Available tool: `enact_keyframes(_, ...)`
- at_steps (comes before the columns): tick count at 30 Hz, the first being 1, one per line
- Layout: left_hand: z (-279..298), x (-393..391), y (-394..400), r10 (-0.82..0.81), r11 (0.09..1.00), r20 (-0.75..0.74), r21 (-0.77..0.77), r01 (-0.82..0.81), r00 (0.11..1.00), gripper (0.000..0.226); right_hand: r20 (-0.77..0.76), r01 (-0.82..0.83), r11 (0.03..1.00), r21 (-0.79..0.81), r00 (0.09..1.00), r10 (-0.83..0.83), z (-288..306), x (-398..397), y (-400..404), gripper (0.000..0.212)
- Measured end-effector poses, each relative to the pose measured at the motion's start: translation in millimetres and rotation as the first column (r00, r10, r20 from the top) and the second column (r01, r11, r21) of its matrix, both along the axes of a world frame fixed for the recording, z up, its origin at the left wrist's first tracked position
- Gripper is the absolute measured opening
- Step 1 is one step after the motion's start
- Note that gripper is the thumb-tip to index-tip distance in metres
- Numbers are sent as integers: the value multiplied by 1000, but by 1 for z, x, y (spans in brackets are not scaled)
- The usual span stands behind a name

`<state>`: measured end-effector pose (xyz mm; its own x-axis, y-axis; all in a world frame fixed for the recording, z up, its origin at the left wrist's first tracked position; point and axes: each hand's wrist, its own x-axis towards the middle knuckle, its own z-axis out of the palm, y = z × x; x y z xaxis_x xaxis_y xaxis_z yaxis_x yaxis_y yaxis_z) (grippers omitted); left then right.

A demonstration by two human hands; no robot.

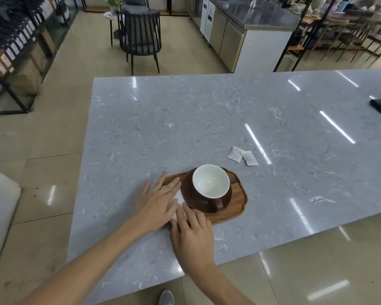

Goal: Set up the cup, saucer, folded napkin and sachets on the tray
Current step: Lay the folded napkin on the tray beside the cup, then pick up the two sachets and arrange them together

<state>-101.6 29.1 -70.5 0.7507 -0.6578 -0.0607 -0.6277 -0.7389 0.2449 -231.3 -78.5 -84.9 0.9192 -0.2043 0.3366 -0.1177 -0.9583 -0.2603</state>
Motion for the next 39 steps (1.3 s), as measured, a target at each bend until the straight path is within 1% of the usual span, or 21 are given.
enact_keyframes(4, -11, -4, 0, -19, 1000, -8, 3, 19, 1000, 59, -2, 18, 1000, 11, 1000, -18, -3, 1, 6, 37)
enact_keyframes(6, -13, -2, 3, -48, 998, -26, -29, 47, 999, 59, 1, 21, 999, 34, 1000, -21, -3, 0, 8, 38)
enact_keyframes(10, -11, 5, 7, -125, 982, -98, -151, 110, 987, 57, -22, -6, 998, 65, 1000, 7, -3, -5, 1, 43)
enact_keyframes(13, -8, 8, 12, -143, 957, -163, -273, 95, 976, 56, -18, -69, 988, 139, 997, 72, -1, -12, -8, 43)
enact_keyframes(15, -3, 8, 14, -146, 939, -178, -334, 80, 973, 55, 1, -111, 977, 180, 994, 112, 5, -14, -16, 40)
enact_keyframes(20, 15, 13, 16, -109, 900, -144, -435, 36, 984, 53, 89, -152, 956, 250, 987, 134, 30, -10, -42, 32)
enact_keyframes(25, 45, 26, 1, -55, 875, -94, -483, 3, 994, 50, 179, -134, 947, 293, 980, 83, 66, 3, -84, 26)
enact_keyframes(28, 64, 36, -23, -50, 881, -81, -474, 5, 995, 52, 169, -108, 943, 313, 984, 57, 84, 13, -116, 25)
enact_keyframes(31, 78, 44, -53, -34, 917, -60, -399, 7, 998, 53, 123, -112, 938, 329, 990, 75, 92, 26, -156, 24)
enact_keyframes(35, 88, 48, -93, -11, 941, -59, -337, -9, 998, 58, 77, -71, 951, 299, 996, 50, 83, 49, -218, 23)
enact_keyframes(39, 95, 54, -139, 50, 961, -87, -267, -71, 995, 55, -25, -25, 950, 310, 999, 35, 62, 73, -281, 24)
